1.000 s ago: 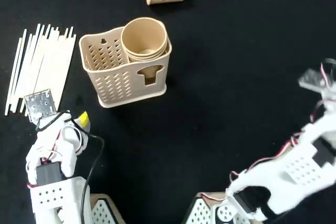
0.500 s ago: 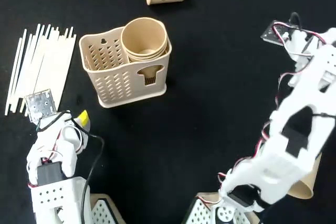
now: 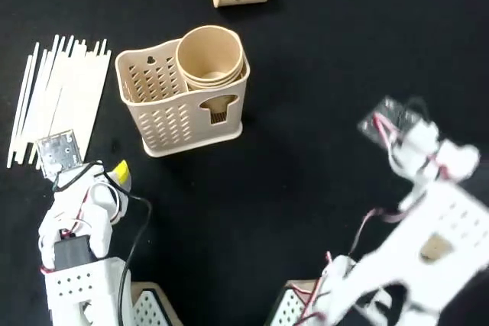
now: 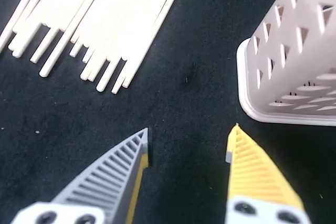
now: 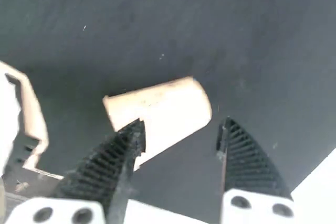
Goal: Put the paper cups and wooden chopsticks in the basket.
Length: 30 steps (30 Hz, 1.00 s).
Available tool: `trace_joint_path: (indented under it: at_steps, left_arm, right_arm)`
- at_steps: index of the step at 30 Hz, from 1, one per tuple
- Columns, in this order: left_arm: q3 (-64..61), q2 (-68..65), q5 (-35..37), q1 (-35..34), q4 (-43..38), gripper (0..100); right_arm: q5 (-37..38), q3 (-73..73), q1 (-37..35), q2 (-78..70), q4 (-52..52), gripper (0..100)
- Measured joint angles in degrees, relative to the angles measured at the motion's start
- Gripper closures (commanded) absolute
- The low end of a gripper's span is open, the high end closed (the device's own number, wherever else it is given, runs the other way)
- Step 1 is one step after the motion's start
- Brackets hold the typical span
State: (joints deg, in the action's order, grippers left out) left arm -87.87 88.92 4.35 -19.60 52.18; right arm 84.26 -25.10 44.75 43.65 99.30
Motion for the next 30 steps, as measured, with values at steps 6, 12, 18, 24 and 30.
trace_joint_path:
  at_steps: [6, 12, 18, 24, 30]
  left_arm:
    - [0.0, 0.0, 0.0, 0.0, 0.0, 76]
    - [0.0, 0.0, 0.0, 0.0, 0.0, 76]
    - [0.0, 0.0, 0.0, 0.0, 0.0, 76]
    - [0.0, 0.0, 0.0, 0.0, 0.0, 76]
    - [0.0, 0.0, 0.0, 0.0, 0.0, 76]
  right_arm:
    - [13.3, -16.8, 12.8, 14.7, -4.0, 74.7]
    - [30.2, -32.1, 25.2, 21.6, -14.4, 63.6]
    - [32.7, -41.9, 27.9, 21.8, -27.7, 63.5]
    - [20.9, -45.2, 21.1, 16.5, -38.9, 76.3]
    - [10.0, -46.6, 16.4, 9.9, -53.4, 96.7]
